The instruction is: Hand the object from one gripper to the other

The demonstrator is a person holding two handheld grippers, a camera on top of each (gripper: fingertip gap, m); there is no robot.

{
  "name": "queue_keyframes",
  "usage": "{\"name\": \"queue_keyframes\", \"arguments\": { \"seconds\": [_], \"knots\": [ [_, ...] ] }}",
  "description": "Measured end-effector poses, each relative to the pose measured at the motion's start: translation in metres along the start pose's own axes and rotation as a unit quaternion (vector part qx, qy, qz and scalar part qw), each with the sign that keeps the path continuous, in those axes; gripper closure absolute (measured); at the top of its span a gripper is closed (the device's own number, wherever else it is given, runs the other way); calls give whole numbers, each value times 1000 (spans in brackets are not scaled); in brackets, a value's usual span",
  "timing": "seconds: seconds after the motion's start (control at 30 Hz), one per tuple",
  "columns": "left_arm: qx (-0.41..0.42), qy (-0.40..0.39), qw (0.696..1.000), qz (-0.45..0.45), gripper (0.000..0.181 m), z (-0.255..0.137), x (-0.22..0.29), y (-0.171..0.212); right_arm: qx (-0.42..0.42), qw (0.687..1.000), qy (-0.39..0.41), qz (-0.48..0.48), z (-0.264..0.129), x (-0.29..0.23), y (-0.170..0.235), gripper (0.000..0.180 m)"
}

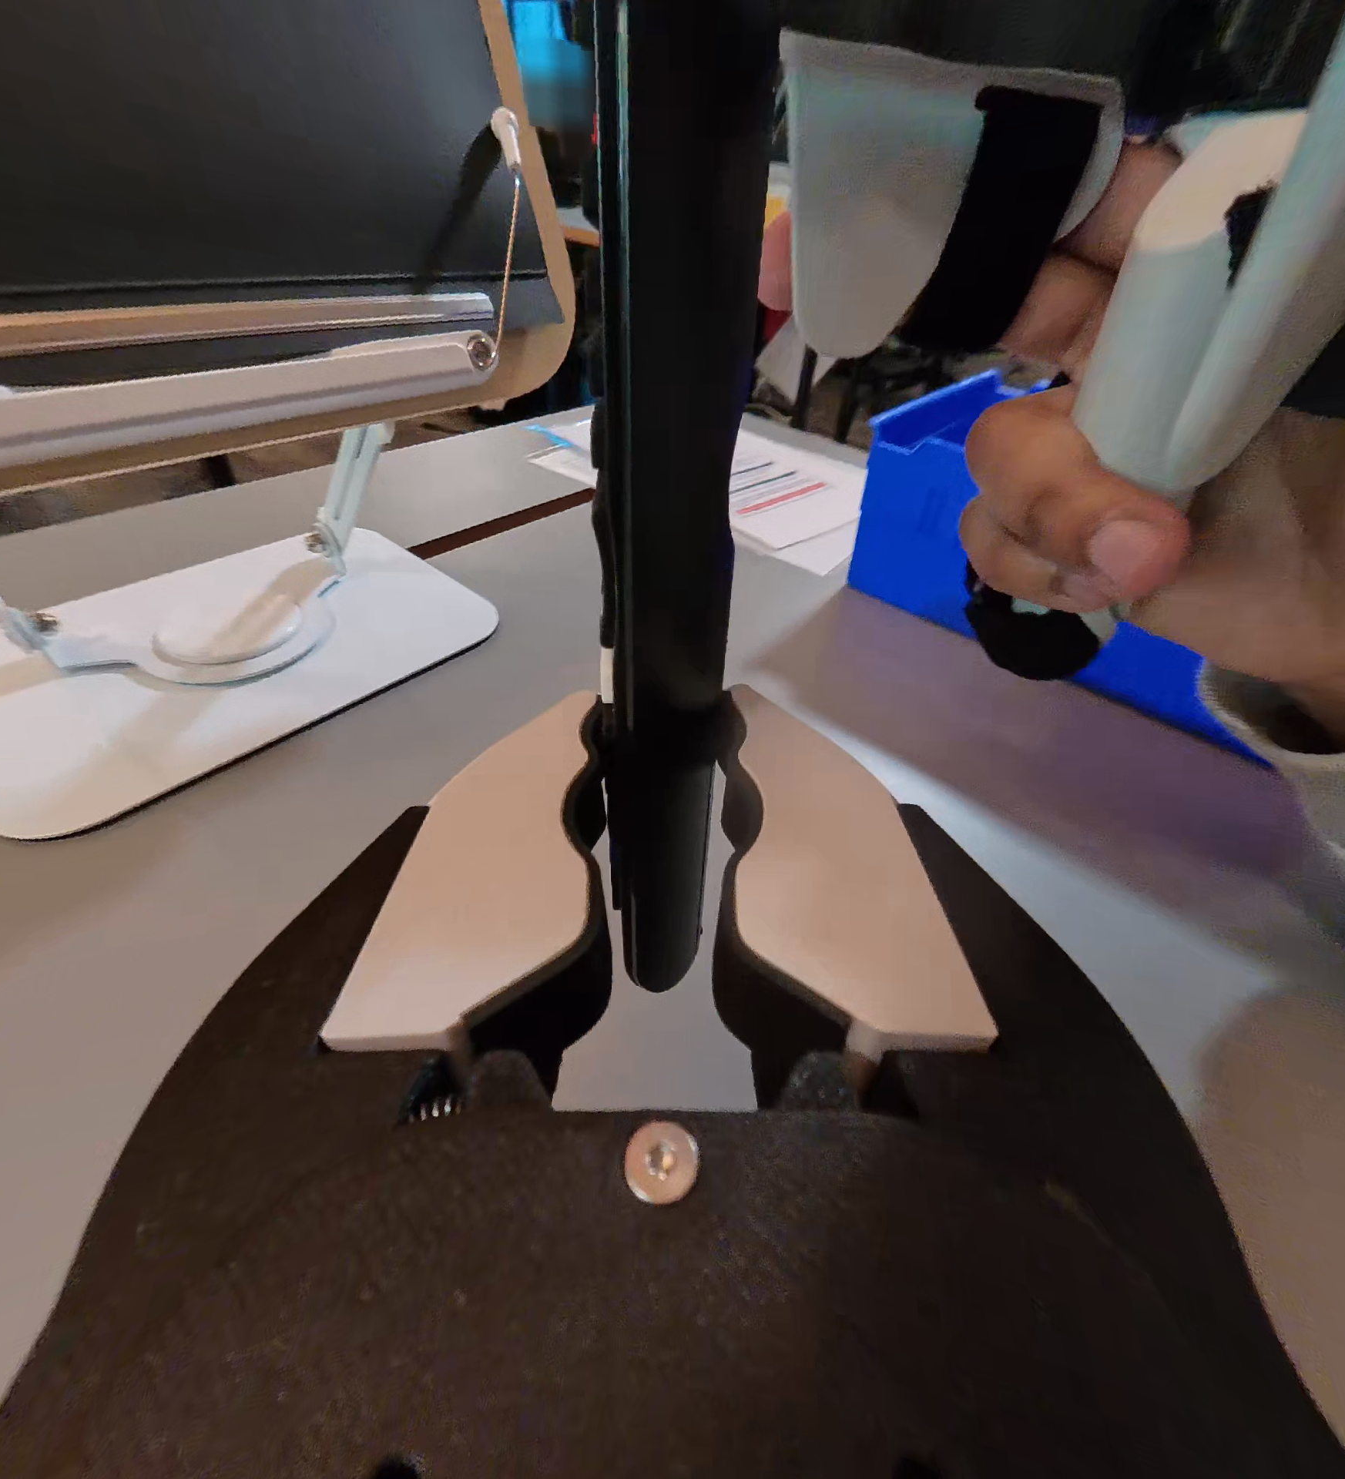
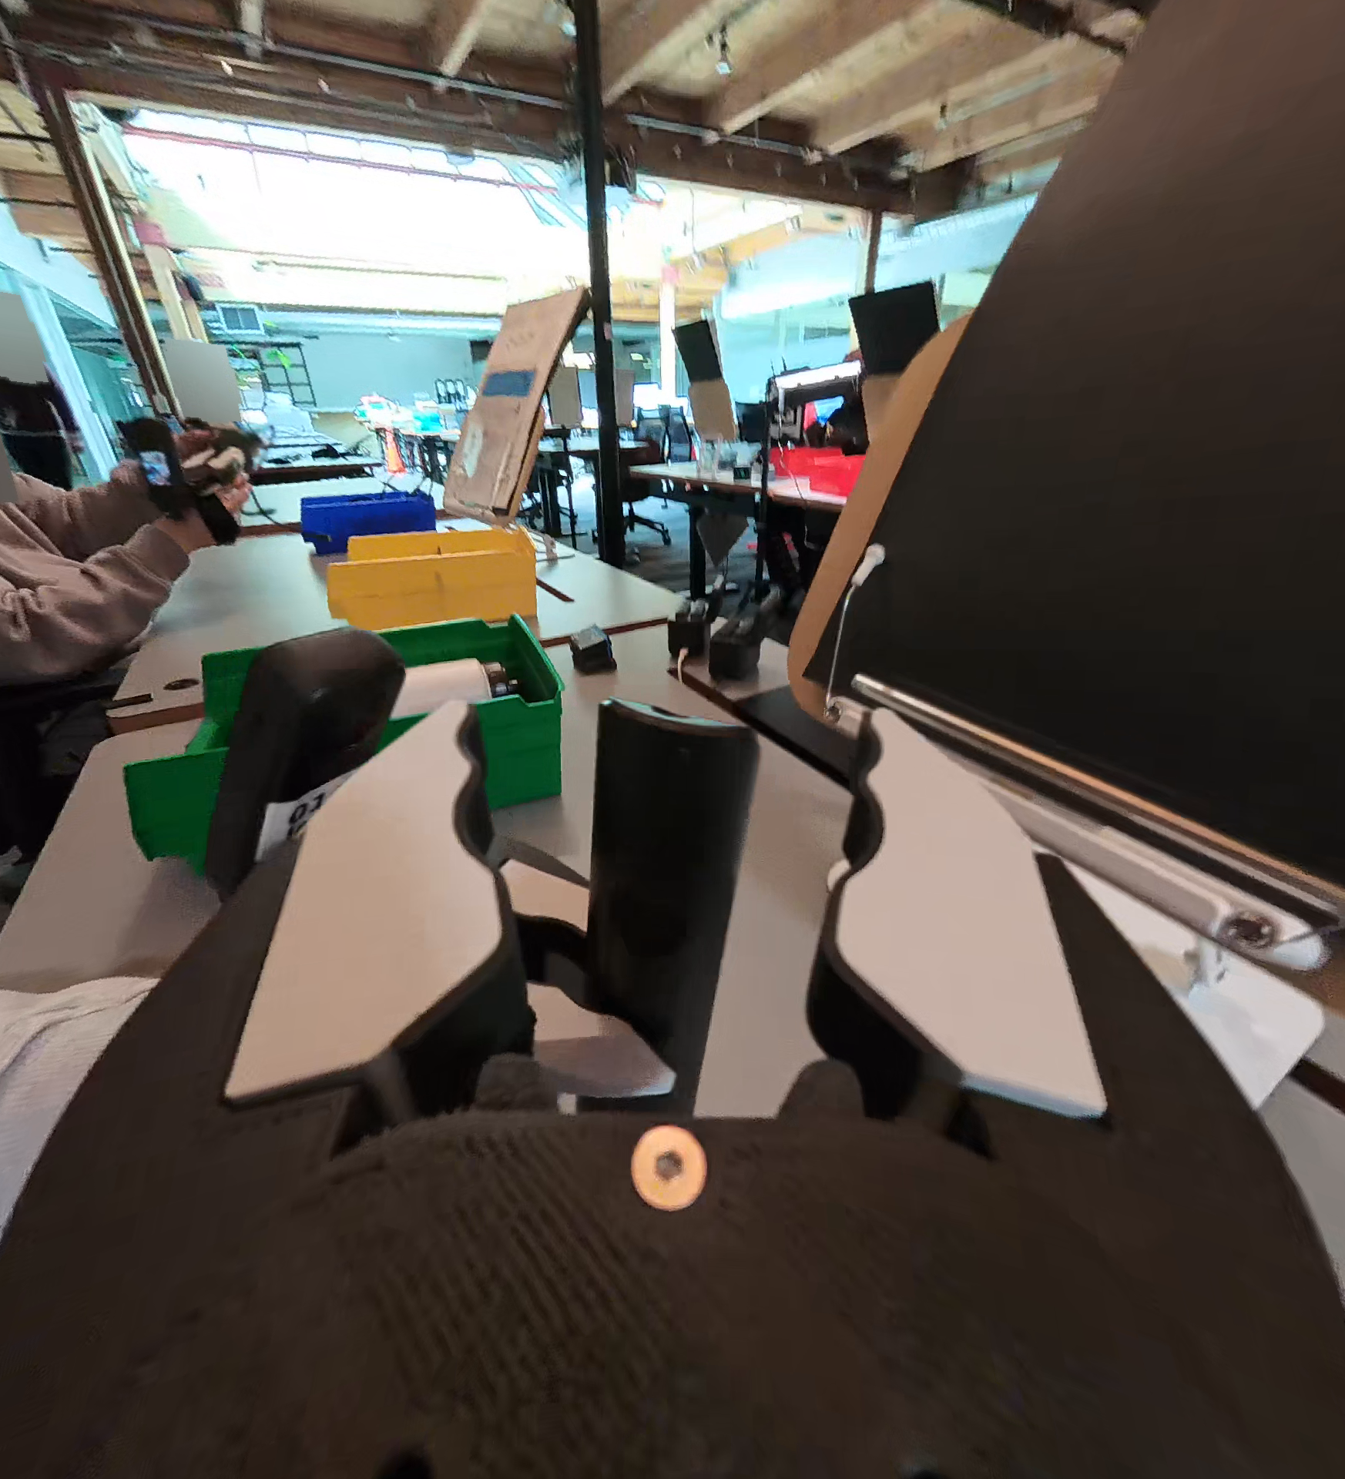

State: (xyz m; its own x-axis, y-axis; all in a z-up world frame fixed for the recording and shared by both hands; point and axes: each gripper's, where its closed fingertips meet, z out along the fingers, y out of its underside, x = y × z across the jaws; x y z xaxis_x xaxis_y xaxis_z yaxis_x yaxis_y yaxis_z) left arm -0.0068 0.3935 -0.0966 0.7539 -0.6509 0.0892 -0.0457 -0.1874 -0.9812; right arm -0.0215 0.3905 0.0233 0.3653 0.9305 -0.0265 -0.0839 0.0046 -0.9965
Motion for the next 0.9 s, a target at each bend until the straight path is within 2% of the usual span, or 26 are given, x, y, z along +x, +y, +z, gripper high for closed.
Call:
{"name": "queue_keyframes", "arguments": {
  "seconds": [0.1,0.2,0.33,0.5,0.63,0.77,0.9],
  "knots": [
    [30,49,998,-38,156,-5,5,-9,31,999,-32,-1,-10,3,-12,94],
    [42,106,992,-59,156,-10,14,-13,43,992,-108,42,-19,-2,-12,108],
    [42,198,979,-23,156,-20,37,-14,23,981,-178,79,-23,-8,6,114],
    [14,250,968,-8,156,-26,53,-6,-29,961,-265,66,-27,-34,30,125],
    [18,280,960,-17,156,-30,61,-8,-42,962,-270,22,-23,-42,44,136],
    [11,285,958,-9,156,-30,65,-6,-30,957,-290,19,-23,-50,45,153],
    [15,283,959,-11,156,-30,64,-7,-25,956,-291,22,-23,-51,44,155]
  ]
}}
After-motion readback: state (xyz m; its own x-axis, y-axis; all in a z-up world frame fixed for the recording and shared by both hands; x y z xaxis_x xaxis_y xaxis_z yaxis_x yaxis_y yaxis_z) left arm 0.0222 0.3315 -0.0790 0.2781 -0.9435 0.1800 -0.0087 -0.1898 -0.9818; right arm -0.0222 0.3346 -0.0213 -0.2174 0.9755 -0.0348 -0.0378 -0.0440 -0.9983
